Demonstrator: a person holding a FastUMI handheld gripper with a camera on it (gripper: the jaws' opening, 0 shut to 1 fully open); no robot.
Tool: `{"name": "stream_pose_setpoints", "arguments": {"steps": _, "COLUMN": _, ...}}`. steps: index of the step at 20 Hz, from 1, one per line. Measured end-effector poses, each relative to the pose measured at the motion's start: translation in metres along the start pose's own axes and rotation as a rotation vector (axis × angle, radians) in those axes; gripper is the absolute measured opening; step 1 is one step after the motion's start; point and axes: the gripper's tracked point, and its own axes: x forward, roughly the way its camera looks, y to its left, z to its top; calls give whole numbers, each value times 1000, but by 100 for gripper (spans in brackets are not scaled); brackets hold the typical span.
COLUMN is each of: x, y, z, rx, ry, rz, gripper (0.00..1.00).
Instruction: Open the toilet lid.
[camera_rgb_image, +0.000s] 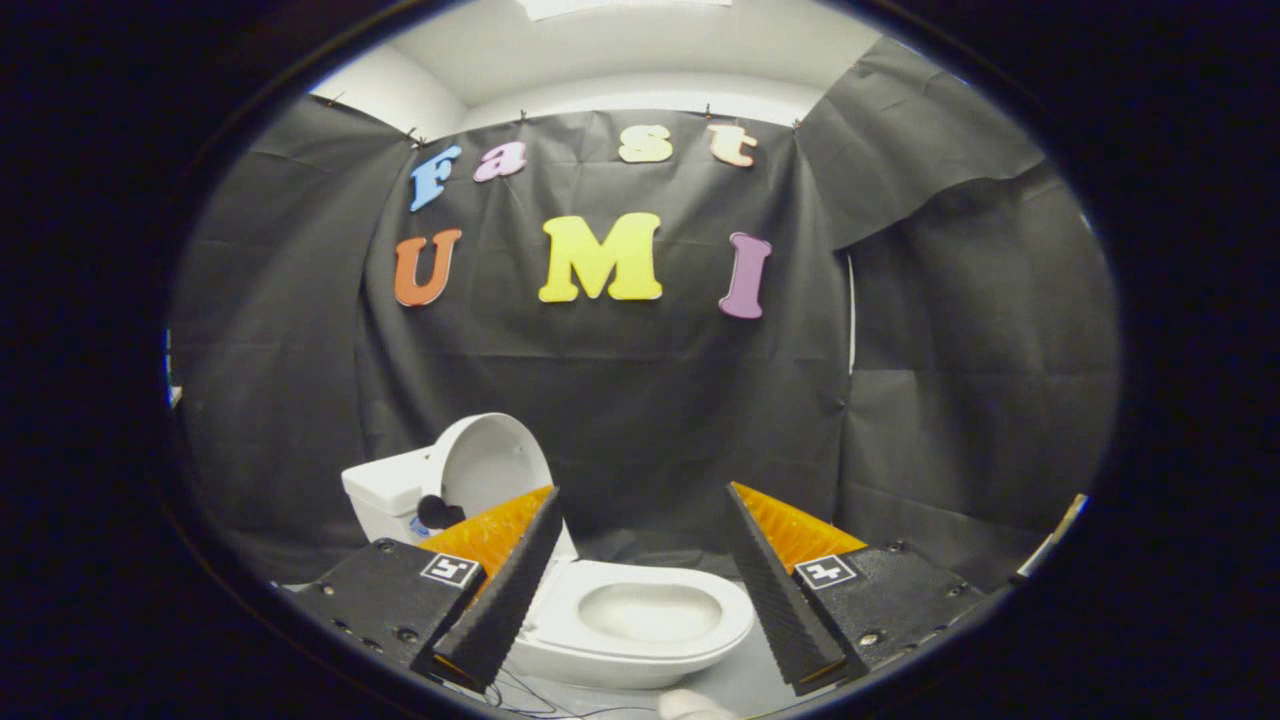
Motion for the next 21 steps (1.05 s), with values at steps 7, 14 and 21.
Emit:
{"name": "stream_pose_setpoints", "arguments": {"steps": 7, "x": -25, "y": -52, "z": -53, "rx": 36, "ry": 12, "rz": -67, "gripper": 100}}
{"name": "stream_pose_setpoints", "arguments": {"steps": 14, "x": -37, "y": -68, "z": -80, "rx": 54, "ry": 42, "rz": -79, "gripper": 100}}
{"name": "stream_pose_setpoints", "arguments": {"steps": 21, "x": -38, "y": -67, "z": -76, "rx": 45, "ry": 42, "rz": -75, "gripper": 100}}
